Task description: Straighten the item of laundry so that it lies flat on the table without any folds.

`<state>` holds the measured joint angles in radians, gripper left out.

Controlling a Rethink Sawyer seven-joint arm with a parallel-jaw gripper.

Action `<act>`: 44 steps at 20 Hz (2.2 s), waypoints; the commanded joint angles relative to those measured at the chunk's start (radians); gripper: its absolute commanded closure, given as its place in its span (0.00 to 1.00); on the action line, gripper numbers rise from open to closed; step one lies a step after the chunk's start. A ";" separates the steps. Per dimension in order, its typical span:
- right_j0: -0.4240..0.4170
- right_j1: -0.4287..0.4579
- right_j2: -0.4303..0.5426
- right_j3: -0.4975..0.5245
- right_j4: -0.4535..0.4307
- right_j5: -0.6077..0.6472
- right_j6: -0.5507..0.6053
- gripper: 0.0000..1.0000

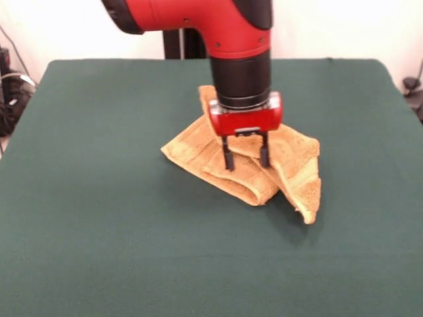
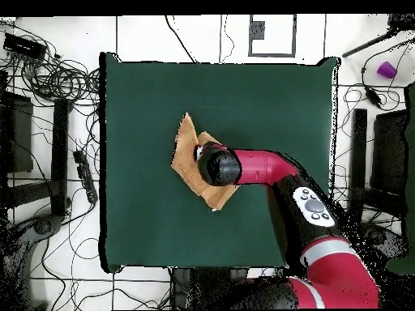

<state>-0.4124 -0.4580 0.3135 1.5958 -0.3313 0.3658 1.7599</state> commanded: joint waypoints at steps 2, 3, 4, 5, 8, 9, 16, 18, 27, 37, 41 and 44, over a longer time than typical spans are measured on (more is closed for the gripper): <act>0.039 0.072 0.103 0.004 0.098 0.098 0.093 0.00; 0.044 0.082 0.100 -0.002 0.102 0.093 0.092 0.00; 0.052 0.091 0.093 -0.007 0.104 0.081 0.098 0.00; 0.061 0.101 0.085 -0.014 0.103 0.063 0.102 0.00; 0.064 0.127 0.085 -0.023 0.105 0.033 0.097 0.00; 0.064 0.133 0.084 -0.026 0.101 0.025 0.091 0.00; 0.082 0.113 0.082 0.022 0.104 -0.027 0.132 0.00; 0.121 0.073 0.070 0.067 0.127 -0.047 0.192 0.00; 0.324 -0.125 -0.031 0.195 0.257 -0.008 0.356 0.00; 0.250 -0.336 0.075 0.497 0.308 -0.128 0.281 0.00; 0.214 -0.352 0.085 0.564 0.268 -0.181 0.241 0.00; 0.174 -0.301 0.080 0.540 0.241 -0.219 0.203 0.00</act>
<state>-0.1888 -0.7895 0.3151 1.9815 -0.0721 0.2313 1.8065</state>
